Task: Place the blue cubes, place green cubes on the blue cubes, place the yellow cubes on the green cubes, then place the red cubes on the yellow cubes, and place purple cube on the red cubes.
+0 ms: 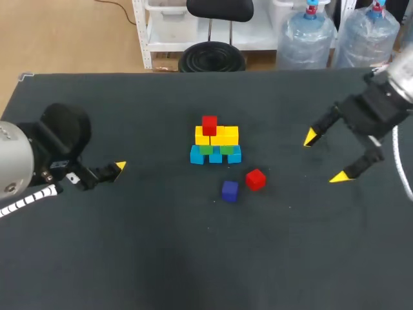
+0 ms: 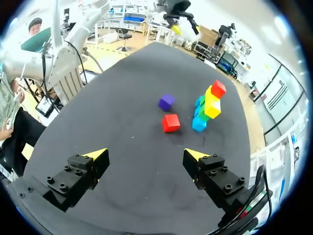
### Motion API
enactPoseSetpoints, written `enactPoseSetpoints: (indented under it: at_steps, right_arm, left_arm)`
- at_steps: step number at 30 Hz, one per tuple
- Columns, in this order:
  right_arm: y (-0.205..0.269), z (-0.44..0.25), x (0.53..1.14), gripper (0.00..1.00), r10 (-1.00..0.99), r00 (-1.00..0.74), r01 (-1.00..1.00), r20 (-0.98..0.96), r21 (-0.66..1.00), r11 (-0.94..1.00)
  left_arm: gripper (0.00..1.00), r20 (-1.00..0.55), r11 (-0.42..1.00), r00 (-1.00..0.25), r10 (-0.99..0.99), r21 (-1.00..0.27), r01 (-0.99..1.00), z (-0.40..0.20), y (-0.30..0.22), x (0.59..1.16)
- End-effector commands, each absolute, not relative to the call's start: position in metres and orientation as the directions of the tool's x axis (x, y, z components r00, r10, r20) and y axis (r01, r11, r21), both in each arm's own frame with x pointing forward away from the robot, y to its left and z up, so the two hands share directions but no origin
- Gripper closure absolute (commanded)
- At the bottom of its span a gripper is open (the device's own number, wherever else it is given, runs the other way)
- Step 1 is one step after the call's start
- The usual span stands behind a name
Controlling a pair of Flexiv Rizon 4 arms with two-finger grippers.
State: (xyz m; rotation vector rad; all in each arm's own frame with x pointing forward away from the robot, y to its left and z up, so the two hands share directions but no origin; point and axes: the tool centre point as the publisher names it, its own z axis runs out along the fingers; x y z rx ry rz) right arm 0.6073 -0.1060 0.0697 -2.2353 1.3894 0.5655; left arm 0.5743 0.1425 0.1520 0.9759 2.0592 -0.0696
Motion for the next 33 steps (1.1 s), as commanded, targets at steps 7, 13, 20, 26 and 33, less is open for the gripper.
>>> enactPoseSetpoints:
  at_steps: [7, 13, 20, 26, 33]
  right_arm:
    - [-0.071, 0.051, 0.624, 0.00, -0.730, 0.387, -0.910, -0.563, -0.102, -0.403]
    - [-0.048, 0.045, 0.616, 0.00, -0.698, 0.422, -0.885, -0.578, -0.095, -0.456]
    - [-0.030, 0.035, 0.616, 0.00, -0.689, 0.450, -0.864, -0.568, -0.082, -0.497]
    - [-0.018, 0.027, 0.622, 0.00, -0.686, 0.456, -0.856, -0.567, -0.066, -0.514]
    - [-0.010, 0.018, 0.634, 0.00, -0.695, 0.439, -0.861, -0.569, -0.045, -0.507]
  left_arm:
    - [0.00, -0.708, 0.702, -0.350, 0.614, 0.287, 0.652, 0.150, 0.140, 0.574]
    - [0.00, -0.708, 0.702, -0.350, 0.614, 0.287, 0.652, 0.150, 0.140, 0.574]
    - [0.00, -0.708, 0.702, -0.350, 0.614, 0.287, 0.652, 0.150, 0.140, 0.574]
    - [0.00, -0.708, 0.702, -0.350, 0.614, 0.287, 0.652, 0.150, 0.140, 0.574]
    - [0.00, -0.708, 0.702, -0.350, 0.614, 0.287, 0.652, 0.150, 0.140, 0.574]
